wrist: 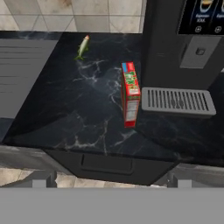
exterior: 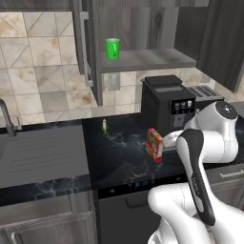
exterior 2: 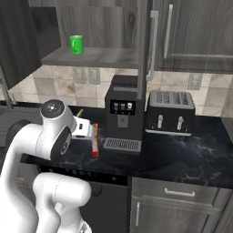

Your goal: Pick the jam and cereal from the counter and place them in the cabinets closest to them.

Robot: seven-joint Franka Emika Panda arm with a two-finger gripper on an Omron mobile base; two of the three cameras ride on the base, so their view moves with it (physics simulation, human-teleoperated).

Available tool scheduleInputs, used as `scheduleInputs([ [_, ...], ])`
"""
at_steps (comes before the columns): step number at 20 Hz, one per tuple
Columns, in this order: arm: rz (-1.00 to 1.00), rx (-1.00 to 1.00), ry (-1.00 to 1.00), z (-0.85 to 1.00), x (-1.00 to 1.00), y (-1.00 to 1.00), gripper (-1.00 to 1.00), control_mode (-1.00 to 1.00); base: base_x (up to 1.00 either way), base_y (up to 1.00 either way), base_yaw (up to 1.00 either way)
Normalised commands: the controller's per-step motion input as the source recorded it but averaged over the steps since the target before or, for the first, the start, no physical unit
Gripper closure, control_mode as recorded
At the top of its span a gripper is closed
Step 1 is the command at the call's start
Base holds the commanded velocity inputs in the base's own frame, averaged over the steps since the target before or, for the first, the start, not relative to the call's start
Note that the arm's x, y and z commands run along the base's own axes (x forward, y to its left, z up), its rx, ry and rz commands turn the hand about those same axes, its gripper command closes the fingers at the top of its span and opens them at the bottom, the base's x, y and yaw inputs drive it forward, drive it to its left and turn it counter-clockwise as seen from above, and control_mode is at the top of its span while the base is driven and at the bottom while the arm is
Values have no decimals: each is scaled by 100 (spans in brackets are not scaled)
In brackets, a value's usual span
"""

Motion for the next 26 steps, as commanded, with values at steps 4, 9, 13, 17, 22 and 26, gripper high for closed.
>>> scheduleInputs([
  [4, 0, 0, -2, -18, 10, 0, -100, -100, 0, 0, 0],
  [9, 0, 0, -3, -20, 8, 0, -100, -100, 0, 0, 0],
  [13, 0, 0, -2, -23, 9, 0, -100, -100, 0, 0, 0],
  [17, 0, 0, -2, -24, 12, 0, -100, -100, 0, 0, 0],
  [22, 0, 0, -1, -24, 15, 0, -100, -100, 0, 0, 0],
  [26, 0, 0, -1, -23, 19, 0, -100, -100, 0, 0, 0],
])
